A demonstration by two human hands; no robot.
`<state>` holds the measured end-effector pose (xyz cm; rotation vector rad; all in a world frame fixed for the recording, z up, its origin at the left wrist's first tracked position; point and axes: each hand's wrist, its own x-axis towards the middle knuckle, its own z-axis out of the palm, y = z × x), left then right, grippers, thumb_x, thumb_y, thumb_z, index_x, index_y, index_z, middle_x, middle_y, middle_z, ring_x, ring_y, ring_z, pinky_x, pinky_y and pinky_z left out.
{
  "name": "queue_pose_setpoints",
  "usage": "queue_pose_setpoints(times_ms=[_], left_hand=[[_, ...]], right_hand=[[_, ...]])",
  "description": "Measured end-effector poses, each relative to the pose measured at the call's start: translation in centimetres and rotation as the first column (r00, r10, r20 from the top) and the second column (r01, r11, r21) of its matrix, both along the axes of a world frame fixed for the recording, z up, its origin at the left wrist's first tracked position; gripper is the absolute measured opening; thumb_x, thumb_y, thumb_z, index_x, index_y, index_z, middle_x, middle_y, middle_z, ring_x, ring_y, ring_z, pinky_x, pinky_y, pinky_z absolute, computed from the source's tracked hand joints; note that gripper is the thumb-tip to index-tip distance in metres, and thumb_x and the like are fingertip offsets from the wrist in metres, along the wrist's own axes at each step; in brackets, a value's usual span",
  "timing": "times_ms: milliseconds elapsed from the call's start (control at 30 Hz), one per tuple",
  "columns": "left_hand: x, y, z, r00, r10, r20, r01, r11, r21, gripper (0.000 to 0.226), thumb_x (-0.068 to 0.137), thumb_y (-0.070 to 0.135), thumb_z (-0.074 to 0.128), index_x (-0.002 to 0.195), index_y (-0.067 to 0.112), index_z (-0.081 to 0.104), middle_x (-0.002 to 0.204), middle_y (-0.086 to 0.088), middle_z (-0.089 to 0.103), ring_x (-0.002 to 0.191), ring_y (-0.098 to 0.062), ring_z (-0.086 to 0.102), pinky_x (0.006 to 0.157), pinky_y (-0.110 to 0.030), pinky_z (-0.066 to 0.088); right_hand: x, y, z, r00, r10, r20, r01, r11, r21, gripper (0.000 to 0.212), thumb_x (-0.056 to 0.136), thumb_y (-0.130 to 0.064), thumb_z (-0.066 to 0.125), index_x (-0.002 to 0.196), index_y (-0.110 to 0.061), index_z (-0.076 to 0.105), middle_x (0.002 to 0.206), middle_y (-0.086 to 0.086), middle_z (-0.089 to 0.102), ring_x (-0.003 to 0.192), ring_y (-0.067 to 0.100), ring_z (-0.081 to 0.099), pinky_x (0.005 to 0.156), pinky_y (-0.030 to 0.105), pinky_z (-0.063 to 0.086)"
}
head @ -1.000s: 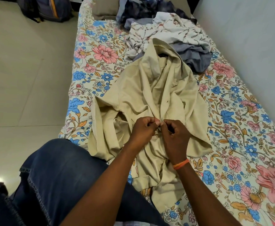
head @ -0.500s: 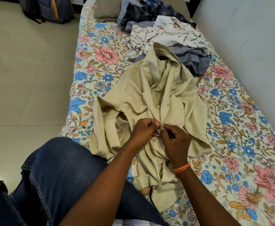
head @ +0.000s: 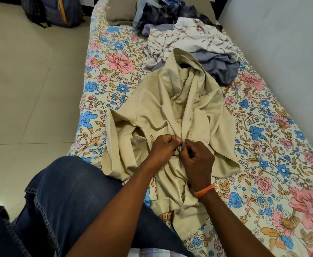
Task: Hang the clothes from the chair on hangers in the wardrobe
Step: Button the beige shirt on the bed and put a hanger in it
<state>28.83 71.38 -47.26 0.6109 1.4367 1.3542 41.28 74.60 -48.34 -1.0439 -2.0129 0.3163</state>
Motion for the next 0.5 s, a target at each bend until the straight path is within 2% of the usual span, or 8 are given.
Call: queue_pose_setpoints(times_ms=[133,233,333,433,500], left_hand=[[-0.05,-0.11,-0.05,1.000,-0.010,-0.018,0.010,1.000,-0.006,0.016,0.097,0.011,0.056,0.087,0.010,0.068,0.061,0.001,0.055,0.048,-0.006,0.045,0.046,-0.016,0.038],[-0.04,-0.38,0.01,0.998,0.028,-0.055,-0.026,0.999,0.029,0.013,0.093,0.009,0.062,0.084,0.011,0.071,0.058,0.002,0.060,0.047,-0.006,0.048,0.049,-0.018,0.041],[-0.12,-0.58,-0.03,0.997,0.050,-0.066,-0.047,0.998,0.052,0.010,0.088,0.008,0.068,0.083,0.013,0.075,0.063,-0.008,0.063,0.052,-0.012,0.049,0.051,-0.022,0.042],[-0.22,-0.57,-0.05,0.996,0.074,-0.058,-0.072,0.997,0.037,0.007,0.087,0.013,0.072,0.085,0.013,0.079,0.067,-0.013,0.065,0.057,-0.015,0.051,0.056,-0.026,0.044],[-0.11,-0.62,0.07,0.995,0.074,-0.063,-0.072,0.997,0.033,0.007,0.084,0.020,0.077,0.085,0.014,0.080,0.066,-0.005,0.069,0.058,-0.011,0.057,0.061,-0.026,0.048]], right_hand=[[0.07,-0.10,0.06,1.000,0.012,-0.005,-0.012,1.000,-0.018,0.009,0.080,0.000,0.071,0.087,-0.005,0.075,0.068,0.004,0.063,0.061,0.014,0.052,0.060,0.019,0.037],[0.11,-0.10,0.24,0.999,0.042,-0.032,-0.043,0.999,-0.028,0.006,0.083,-0.006,0.068,0.082,-0.007,0.074,0.068,0.003,0.064,0.061,0.013,0.054,0.059,0.020,0.040],[0.35,0.00,0.21,0.995,0.064,-0.075,-0.068,0.996,-0.059,0.016,0.086,-0.014,0.061,0.082,-0.008,0.076,0.070,0.002,0.069,0.063,0.013,0.059,0.061,0.022,0.044],[0.53,0.23,0.22,0.991,0.051,-0.122,-0.068,0.988,-0.136,0.012,0.086,-0.014,0.068,0.084,-0.009,0.078,0.074,0.000,0.073,0.067,0.010,0.065,0.063,0.023,0.049],[0.45,0.33,0.25,0.991,0.034,-0.129,-0.056,0.983,-0.175,0.005,0.083,-0.006,0.074,0.081,-0.008,0.077,0.072,-0.002,0.072,0.066,0.006,0.065,0.063,0.021,0.050]])
